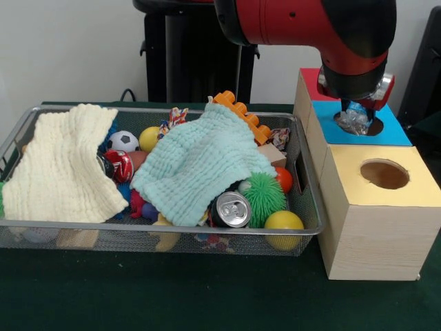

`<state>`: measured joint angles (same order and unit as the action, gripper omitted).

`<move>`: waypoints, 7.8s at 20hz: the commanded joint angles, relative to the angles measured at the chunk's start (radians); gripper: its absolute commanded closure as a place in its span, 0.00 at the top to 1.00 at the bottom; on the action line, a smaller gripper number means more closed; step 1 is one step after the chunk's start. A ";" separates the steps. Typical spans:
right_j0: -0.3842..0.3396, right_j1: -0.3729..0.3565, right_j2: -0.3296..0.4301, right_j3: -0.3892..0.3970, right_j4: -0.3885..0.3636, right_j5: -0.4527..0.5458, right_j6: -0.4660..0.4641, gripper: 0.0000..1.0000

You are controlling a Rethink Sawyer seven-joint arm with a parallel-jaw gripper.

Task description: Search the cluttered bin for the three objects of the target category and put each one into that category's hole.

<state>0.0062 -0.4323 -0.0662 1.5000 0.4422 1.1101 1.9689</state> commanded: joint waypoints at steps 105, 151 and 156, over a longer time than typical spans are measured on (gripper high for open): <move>-0.109 -0.191 0.073 0.015 -0.226 0.082 -0.039 1.00; -0.145 -0.123 0.085 -0.048 -0.462 -0.193 -0.006 1.00; -0.146 -0.113 0.086 -0.045 -0.471 -0.223 0.003 1.00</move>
<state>-0.1076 -0.6007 -0.0492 1.4499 0.0133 0.9670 1.9689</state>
